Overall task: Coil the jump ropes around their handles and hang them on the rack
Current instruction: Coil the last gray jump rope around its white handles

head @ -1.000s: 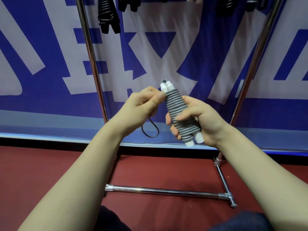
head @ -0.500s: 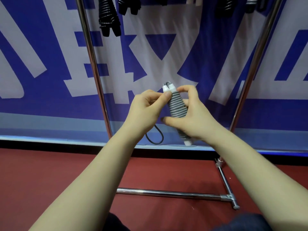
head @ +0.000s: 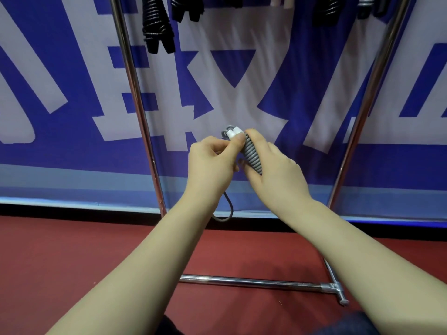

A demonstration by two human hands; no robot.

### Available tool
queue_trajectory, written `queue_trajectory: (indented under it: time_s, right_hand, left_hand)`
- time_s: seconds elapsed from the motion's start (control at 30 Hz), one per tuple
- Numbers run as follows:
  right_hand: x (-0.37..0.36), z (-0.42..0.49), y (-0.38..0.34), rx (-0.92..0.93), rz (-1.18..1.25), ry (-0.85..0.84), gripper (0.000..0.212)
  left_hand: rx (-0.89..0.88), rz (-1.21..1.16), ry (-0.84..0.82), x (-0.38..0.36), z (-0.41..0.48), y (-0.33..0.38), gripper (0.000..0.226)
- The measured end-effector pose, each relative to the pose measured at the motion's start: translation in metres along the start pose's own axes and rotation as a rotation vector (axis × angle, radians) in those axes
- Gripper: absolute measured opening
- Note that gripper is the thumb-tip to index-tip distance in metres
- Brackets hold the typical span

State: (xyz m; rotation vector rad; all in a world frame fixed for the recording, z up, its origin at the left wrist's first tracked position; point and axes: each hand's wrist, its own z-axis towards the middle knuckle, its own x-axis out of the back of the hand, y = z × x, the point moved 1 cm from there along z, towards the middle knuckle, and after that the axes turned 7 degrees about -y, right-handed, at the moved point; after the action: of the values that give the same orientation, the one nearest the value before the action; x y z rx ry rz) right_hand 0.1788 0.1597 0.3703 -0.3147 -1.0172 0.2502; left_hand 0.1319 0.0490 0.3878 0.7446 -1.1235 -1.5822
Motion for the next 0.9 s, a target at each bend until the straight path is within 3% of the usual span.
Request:
queue_trajectory:
  time_s: [0.23,0.4,0.5,0.67,0.77,0.9]
  right_hand:
    - [0.006,0.003,0.012,-0.157,0.216,-0.040,0.051]
    - [0.008,0.002,0.010,-0.177,0.828,-0.170,0.053]
    - [0.013,0.001,0.007,-0.150,1.064,-0.298,0.056]
    - [0.021,-0.002,0.012,-0.142,1.283,-0.553,0.075]
    - [0.027,-0.003,0.017,-0.101,1.364,-0.701,0.056]
    - [0.030,-0.007,0.018,-0.173,1.409,-0.734,0.053]
  left_hand:
    - [-0.020,-0.019,-0.238,0.009,0.003,-0.006,0.017]
    - [-0.125,0.213,-0.190,0.021,0.011,-0.008,0.033]
    - [-0.110,0.117,-0.205,0.021,0.011,-0.007,0.023]
    - [-0.102,0.109,-0.399,0.026,0.006,0.004,0.015]
    - [-0.115,0.094,-0.508,0.027,0.002,0.013,0.012]
    - [-0.118,0.067,-0.438,0.025,0.000,0.014,0.017]
